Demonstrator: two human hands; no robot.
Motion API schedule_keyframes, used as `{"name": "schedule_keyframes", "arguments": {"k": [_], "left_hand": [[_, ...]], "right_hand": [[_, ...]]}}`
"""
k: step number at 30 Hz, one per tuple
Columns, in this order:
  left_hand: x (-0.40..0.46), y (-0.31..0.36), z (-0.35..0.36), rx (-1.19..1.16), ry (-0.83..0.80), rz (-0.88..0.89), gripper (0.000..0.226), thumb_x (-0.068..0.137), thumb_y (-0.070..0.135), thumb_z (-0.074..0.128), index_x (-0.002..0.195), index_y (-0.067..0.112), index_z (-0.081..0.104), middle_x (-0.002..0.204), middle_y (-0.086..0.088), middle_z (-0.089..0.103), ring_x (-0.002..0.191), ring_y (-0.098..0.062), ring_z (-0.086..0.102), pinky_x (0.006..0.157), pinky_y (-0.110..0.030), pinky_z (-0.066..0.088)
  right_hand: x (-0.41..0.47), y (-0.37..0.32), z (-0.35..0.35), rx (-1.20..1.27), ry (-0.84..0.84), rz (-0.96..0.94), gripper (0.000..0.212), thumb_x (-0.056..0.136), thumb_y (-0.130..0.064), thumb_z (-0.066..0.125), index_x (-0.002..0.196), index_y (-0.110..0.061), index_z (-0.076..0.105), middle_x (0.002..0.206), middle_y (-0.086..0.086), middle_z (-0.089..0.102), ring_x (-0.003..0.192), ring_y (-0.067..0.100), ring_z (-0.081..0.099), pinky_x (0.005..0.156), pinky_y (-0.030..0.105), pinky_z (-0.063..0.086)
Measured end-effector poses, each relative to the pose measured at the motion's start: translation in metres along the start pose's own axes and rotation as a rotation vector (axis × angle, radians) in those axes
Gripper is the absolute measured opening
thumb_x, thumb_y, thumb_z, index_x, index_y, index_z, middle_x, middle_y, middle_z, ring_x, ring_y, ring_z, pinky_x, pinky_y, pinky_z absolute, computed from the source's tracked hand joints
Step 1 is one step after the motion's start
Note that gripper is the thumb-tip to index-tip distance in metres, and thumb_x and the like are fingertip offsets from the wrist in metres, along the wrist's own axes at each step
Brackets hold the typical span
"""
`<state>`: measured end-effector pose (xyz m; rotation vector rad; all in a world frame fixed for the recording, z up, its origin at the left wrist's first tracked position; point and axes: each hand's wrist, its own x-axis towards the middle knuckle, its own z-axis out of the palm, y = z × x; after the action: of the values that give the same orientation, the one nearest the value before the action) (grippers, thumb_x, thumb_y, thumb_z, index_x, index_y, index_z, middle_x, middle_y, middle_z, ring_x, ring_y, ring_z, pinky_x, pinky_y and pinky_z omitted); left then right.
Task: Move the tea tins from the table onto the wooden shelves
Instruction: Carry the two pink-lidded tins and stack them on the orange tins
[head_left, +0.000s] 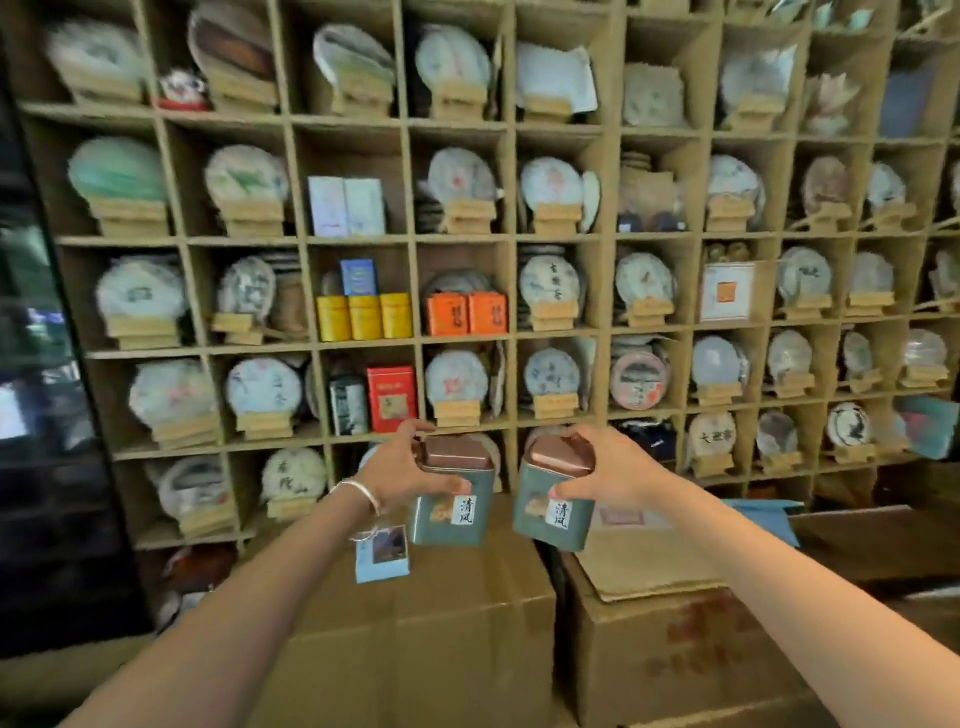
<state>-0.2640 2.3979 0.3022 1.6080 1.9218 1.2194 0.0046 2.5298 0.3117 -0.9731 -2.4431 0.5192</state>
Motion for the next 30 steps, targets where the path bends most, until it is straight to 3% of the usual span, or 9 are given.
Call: {"name": "schedule_keyframes", "arguments": {"k": [5,8,10,12,18,21,25,30], "left_hand": [[0.011,-0.016,-0.068,-0.028,0.137,-0.033,0.092,0.03,0.064,0.089,0.109,0.035,0.05,0.103,0.003,0.068,0.094,-0.012,0.067,0.088,-0.039,0.055],[0.034,-0.017,-0.099,0.014,0.203,-0.016,0.087,0.031,0.07,0.085,0.105,0.042,0.051,0.106,0.004,0.065,0.095,-0.014,0.065,0.086,-0.037,0.055],[0.056,-0.013,-0.116,0.017,0.224,0.012,0.083,0.033,0.07,0.085,0.105,0.047,0.051,0.106,0.006,0.063,0.093,-0.01,0.065,0.079,-0.03,0.056],[0.083,-0.005,-0.128,0.018,0.217,0.038,0.076,0.037,0.066,0.086,0.103,0.051,0.052,0.104,0.008,0.064,0.087,-0.006,0.067,0.069,-0.023,0.056],[0.183,0.021,-0.146,0.037,0.258,0.107,0.067,0.041,0.063,0.083,0.099,0.044,0.058,0.104,-0.007,0.064,0.091,-0.022,0.068,0.08,-0.037,0.058],[0.231,0.025,-0.149,0.01,0.256,0.13,0.07,0.041,0.058,0.086,0.102,0.037,0.059,0.109,-0.009,0.065,0.096,-0.025,0.068,0.089,-0.047,0.055],[0.289,0.025,-0.155,0.033,0.271,0.136,0.071,0.043,0.061,0.084,0.105,0.042,0.056,0.11,-0.001,0.064,0.095,-0.018,0.068,0.086,-0.041,0.057],[0.361,0.011,-0.173,0.075,0.213,0.148,0.067,0.05,0.048,0.086,0.111,0.038,0.058,0.109,-0.002,0.06,0.096,-0.018,0.063,0.081,-0.033,0.056]], "right_hand": [[0.071,-0.048,0.003,0.028,-0.042,-0.17,0.073,0.059,-0.057,0.08,0.12,-0.031,0.049,0.114,-0.008,0.053,0.096,0.009,0.054,0.067,0.02,0.041],[0.11,-0.061,-0.006,0.043,-0.042,-0.234,0.068,0.06,-0.055,0.082,0.116,-0.031,0.052,0.11,-0.008,0.056,0.094,0.008,0.056,0.073,0.025,0.046],[0.136,-0.067,-0.016,0.055,-0.04,-0.272,0.068,0.058,-0.056,0.081,0.116,-0.031,0.055,0.107,-0.01,0.057,0.094,0.006,0.057,0.077,0.027,0.048],[0.162,-0.068,-0.029,0.065,-0.024,-0.305,0.059,0.058,-0.054,0.082,0.108,-0.034,0.058,0.101,-0.015,0.059,0.09,0.001,0.057,0.07,0.021,0.045],[0.249,-0.048,-0.071,0.048,0.037,-0.329,0.063,0.056,-0.057,0.08,0.111,-0.039,0.055,0.101,-0.023,0.056,0.091,-0.001,0.056,0.069,0.018,0.043],[0.294,-0.029,-0.089,0.082,0.032,-0.325,0.052,0.058,-0.049,0.083,0.104,-0.035,0.061,0.096,-0.015,0.066,0.09,0.004,0.064,0.072,0.021,0.051],[0.353,-0.008,-0.103,0.069,0.067,-0.317,0.047,0.061,-0.04,0.084,0.101,-0.034,0.06,0.097,-0.011,0.066,0.089,0.006,0.064,0.077,0.026,0.054],[0.432,0.006,-0.102,0.08,0.099,-0.294,0.048,0.061,-0.04,0.083,0.101,-0.035,0.057,0.098,-0.011,0.064,0.09,0.006,0.061,0.075,0.026,0.051]]}}
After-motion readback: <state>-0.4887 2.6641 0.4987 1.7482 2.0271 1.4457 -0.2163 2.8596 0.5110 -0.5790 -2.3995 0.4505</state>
